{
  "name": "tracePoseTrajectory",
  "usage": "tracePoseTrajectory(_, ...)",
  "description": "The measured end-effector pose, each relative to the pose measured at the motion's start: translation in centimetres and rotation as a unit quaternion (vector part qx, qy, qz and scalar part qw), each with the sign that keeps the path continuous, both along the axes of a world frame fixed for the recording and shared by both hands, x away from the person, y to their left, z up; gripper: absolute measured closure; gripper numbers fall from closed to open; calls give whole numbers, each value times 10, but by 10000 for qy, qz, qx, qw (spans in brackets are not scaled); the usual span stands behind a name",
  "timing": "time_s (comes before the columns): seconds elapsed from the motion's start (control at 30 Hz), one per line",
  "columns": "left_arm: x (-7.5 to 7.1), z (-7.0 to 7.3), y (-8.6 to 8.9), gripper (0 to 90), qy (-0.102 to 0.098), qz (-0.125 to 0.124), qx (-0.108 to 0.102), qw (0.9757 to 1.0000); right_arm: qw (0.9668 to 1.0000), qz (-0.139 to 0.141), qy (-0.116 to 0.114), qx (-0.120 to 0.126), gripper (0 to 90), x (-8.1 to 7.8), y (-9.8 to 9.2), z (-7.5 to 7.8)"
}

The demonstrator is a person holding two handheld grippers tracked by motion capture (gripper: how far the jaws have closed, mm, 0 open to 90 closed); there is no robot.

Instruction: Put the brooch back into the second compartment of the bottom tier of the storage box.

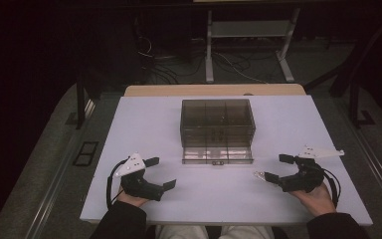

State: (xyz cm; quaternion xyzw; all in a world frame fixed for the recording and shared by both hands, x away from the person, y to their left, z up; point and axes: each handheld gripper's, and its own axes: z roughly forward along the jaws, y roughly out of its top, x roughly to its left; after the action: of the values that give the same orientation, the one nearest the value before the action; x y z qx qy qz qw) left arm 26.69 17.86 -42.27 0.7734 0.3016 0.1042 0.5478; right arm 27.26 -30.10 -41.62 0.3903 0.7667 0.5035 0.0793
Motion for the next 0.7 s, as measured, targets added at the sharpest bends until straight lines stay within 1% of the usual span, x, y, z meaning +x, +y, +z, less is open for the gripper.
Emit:
tracePoseTrajectory(0.47,-1,0,-1,0,-20,21,16,10000,10000,-5,16,17,4,-1,-1,0)
tracePoseTrajectory(0.53,-1,0,-1,0,-17,22,12,10000,10000,-11,33,58,4,-1,-1,0)
tracePoseTrajectory(0.63,-1,0,-2,0,-18,17,36,10000,10000,-19,46,33,4,-1,-1,1)
tracePoseTrajectory(0.7,-1,0,-3,0,-24,6,47,10000,10000,-3,48,-32,4,-1,0,2)
